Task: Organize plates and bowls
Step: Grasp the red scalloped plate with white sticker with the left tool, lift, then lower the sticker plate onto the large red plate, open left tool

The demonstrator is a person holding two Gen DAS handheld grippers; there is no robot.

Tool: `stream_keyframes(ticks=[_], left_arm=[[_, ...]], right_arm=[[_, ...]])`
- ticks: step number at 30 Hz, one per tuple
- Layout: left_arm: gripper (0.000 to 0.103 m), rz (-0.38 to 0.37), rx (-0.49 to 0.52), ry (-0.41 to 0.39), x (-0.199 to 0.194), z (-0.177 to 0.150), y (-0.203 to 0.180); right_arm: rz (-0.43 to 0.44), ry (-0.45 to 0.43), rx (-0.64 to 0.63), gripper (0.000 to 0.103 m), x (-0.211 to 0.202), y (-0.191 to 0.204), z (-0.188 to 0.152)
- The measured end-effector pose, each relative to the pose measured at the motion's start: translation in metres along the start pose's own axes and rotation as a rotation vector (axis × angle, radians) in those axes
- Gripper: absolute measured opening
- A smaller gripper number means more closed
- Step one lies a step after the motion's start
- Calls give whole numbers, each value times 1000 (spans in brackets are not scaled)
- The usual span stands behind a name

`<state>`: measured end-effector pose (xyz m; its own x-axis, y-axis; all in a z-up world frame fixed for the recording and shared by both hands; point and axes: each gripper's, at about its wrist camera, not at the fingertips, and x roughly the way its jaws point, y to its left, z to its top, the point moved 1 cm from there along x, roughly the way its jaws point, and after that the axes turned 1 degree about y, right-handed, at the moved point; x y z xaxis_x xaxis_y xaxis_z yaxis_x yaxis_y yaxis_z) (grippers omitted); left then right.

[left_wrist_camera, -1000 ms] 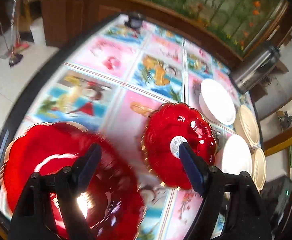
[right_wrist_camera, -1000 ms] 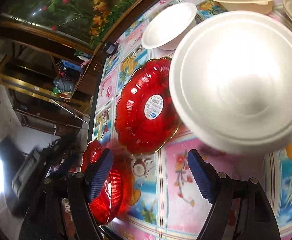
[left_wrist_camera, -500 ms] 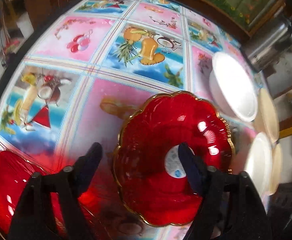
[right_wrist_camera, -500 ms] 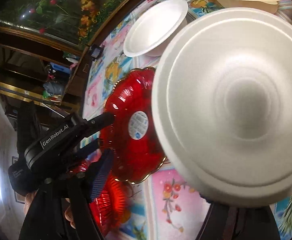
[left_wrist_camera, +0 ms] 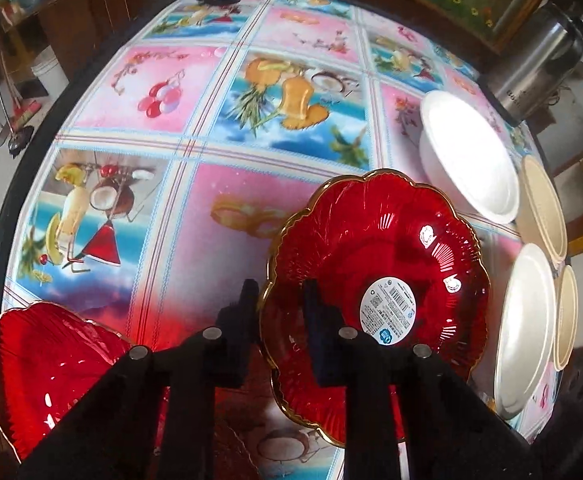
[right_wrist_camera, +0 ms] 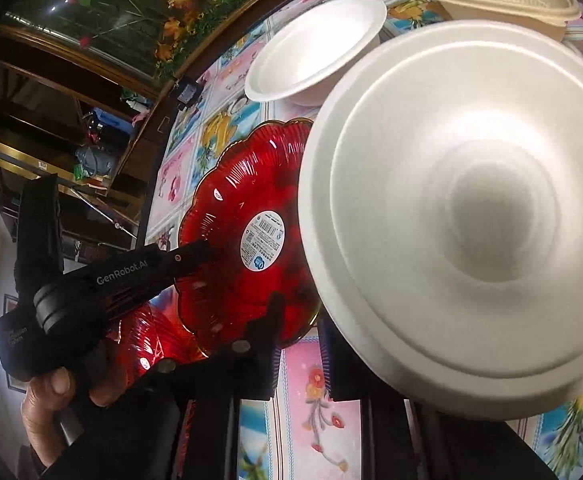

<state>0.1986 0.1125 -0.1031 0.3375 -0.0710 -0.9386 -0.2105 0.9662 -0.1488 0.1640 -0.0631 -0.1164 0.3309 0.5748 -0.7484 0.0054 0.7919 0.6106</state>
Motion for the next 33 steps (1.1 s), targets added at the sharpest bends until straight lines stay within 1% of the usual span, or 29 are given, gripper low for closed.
stream_keyframes(ticks=[2, 5, 10, 14, 19, 21, 26, 28, 33], left_arm=[[18, 2, 6, -21, -6, 3, -1], [16, -3, 4, -57, -22, -1, 3], [16, -9, -18, -116, -52, -14, 20], [16, -12, -59, -171, -78, -32, 44], [16, -21, -117, -214, -100, -53, 79], [16, -12, -141, -232, -108, -63, 92], [16, -12, -207, -255, -118, -86, 122], [16, -4, -222, -264, -119, -94, 130], [16, 14, -271, -257, -109, -111, 147]], right_arm=[[7, -6, -6, 16, -3, 3, 0], [22, -19, -24, 16, -9, 8, -3], [40, -54, -86, 16, -25, 27, -14], [46, -75, -156, 16, -35, 52, -28], [70, -71, -231, 16, -42, 80, -49], [76, -71, -269, 16, -43, 95, -60], [82, -57, -353, 16, -43, 123, -86], [76, -48, -378, 16, -36, 136, -92], [55, -4, -424, 16, -20, 146, -109]])
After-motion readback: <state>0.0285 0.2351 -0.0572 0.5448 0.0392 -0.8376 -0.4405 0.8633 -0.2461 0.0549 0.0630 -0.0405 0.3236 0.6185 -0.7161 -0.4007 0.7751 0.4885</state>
